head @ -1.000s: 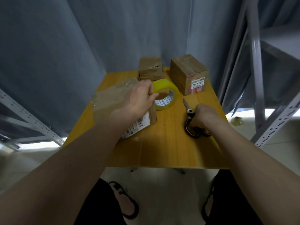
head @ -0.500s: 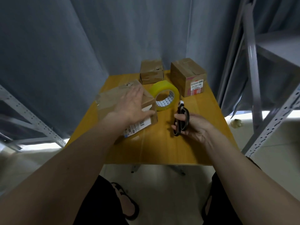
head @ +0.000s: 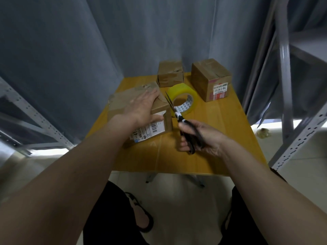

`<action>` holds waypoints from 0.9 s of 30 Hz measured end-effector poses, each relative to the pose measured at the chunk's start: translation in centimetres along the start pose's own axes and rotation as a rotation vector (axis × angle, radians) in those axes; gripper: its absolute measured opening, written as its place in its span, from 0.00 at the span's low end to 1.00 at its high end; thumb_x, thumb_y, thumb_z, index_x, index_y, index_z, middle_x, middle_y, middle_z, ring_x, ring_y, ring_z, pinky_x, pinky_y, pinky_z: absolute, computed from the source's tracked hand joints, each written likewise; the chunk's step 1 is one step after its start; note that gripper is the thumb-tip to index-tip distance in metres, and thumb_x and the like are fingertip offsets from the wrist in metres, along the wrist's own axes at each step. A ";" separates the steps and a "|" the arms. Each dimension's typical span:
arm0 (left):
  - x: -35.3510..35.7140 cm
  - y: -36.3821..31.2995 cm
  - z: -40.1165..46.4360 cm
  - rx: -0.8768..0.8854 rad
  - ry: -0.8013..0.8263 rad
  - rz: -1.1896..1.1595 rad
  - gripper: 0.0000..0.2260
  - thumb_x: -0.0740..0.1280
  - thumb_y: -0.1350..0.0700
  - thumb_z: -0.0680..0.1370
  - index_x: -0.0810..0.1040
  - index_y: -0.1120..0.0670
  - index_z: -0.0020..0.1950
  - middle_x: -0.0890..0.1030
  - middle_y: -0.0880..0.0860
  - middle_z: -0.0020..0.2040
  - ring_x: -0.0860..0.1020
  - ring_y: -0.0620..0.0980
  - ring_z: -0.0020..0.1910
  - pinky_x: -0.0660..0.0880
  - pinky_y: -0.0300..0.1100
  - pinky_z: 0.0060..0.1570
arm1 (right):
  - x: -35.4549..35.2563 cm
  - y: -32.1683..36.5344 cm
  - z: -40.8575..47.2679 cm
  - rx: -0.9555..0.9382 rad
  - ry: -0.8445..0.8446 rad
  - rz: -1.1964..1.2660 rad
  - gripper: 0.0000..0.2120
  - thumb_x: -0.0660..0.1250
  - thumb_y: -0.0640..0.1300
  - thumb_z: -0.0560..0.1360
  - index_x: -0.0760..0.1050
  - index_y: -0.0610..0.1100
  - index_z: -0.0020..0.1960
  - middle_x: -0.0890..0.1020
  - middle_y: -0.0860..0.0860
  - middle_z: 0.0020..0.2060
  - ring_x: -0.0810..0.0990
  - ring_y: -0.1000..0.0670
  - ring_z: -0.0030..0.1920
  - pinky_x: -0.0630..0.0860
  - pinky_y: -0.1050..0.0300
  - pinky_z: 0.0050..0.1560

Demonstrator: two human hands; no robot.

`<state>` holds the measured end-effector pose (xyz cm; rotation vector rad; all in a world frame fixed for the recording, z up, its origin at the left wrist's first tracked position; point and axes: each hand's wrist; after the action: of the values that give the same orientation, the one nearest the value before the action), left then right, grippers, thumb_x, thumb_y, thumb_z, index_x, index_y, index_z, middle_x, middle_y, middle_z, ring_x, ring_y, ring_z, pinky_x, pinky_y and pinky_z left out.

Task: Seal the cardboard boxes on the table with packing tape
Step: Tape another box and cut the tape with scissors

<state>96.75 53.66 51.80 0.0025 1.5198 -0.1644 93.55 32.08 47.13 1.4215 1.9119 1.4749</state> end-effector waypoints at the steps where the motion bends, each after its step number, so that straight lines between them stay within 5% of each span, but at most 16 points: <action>1: 0.0 0.0 -0.1 -0.001 -0.016 -0.001 0.44 0.72 0.40 0.71 0.50 0.48 0.79 0.50 0.48 0.80 0.49 0.49 0.78 0.51 0.53 0.75 | -0.1 -0.1 0.1 0.016 -0.009 -0.015 0.34 0.74 0.57 0.64 0.70 0.44 0.65 0.78 0.44 0.35 0.79 0.46 0.36 0.80 0.38 0.52; 9: -0.2 0.1 0.0 -0.032 0.060 0.001 0.47 0.70 0.40 0.73 0.43 0.49 0.79 0.44 0.50 0.80 0.45 0.49 0.79 0.48 0.51 0.76 | -0.7 0.4 0.8 0.106 0.035 -0.067 0.33 0.71 0.64 0.65 0.72 0.41 0.57 0.74 0.42 0.39 0.77 0.45 0.37 0.80 0.36 0.50; 15: -0.3 0.0 0.1 -0.192 0.189 0.068 0.46 0.66 0.31 0.71 0.36 0.35 0.75 0.39 0.46 0.79 0.40 0.55 0.78 0.42 0.72 0.69 | -0.5 1.3 1.9 0.109 0.086 -0.068 0.32 0.68 0.65 0.66 0.71 0.40 0.55 0.74 0.43 0.36 0.76 0.46 0.35 0.80 0.37 0.50; 18: -0.6 -0.3 -0.1 -0.200 0.210 0.071 0.49 0.67 0.30 0.68 0.36 0.35 0.76 0.39 0.46 0.79 0.39 0.56 0.78 0.41 0.73 0.68 | -0.2 1.8 2.5 0.092 0.100 -0.072 0.30 0.67 0.66 0.67 0.71 0.41 0.54 0.74 0.43 0.36 0.77 0.47 0.34 0.81 0.40 0.47; 20: -1.3 -0.5 0.0 -0.208 0.234 0.024 0.47 0.69 0.33 0.69 0.41 0.37 0.77 0.42 0.48 0.80 0.42 0.57 0.78 0.45 0.71 0.70 | -0.1 2.2 2.9 0.085 0.105 -0.061 0.30 0.66 0.66 0.68 0.71 0.41 0.54 0.74 0.43 0.36 0.77 0.47 0.33 0.81 0.42 0.44; 23: -2.8 -1.1 0.6 -0.220 0.203 -0.109 0.35 0.67 0.38 0.72 0.59 0.44 0.75 0.65 0.50 0.74 0.62 0.57 0.73 0.70 0.56 0.62 | -0.3 2.7 3.3 0.098 0.122 -0.050 0.30 0.66 0.66 0.69 0.71 0.40 0.54 0.74 0.43 0.37 0.76 0.46 0.34 0.80 0.40 0.47; 24: -3.4 -1.5 1.0 -0.226 0.151 -0.116 0.29 0.65 0.39 0.74 0.65 0.47 0.73 0.70 0.47 0.68 0.68 0.55 0.69 0.73 0.50 0.56 | -0.4 2.7 3.4 0.103 0.131 -0.046 0.30 0.66 0.66 0.69 0.71 0.40 0.53 0.73 0.43 0.36 0.76 0.46 0.35 0.80 0.39 0.48; 27: -4.4 -2.7 3.3 -0.242 -0.077 -0.092 0.17 0.63 0.47 0.77 0.75 0.52 0.63 0.76 0.55 0.64 0.74 0.57 0.63 0.71 0.47 0.59 | -0.5 2.7 3.5 0.119 0.165 -0.045 0.29 0.64 0.67 0.69 0.70 0.40 0.50 0.73 0.44 0.34 0.75 0.46 0.32 0.79 0.42 0.46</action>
<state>99.57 51.08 56.60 -0.2645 1.4559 -0.0526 97.66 33.39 47.89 1.3328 2.1496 1.5215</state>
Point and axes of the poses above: each hand's wrist, its own z-axis towards the middle knuckle, its own x-axis out of the palm, y = z × x
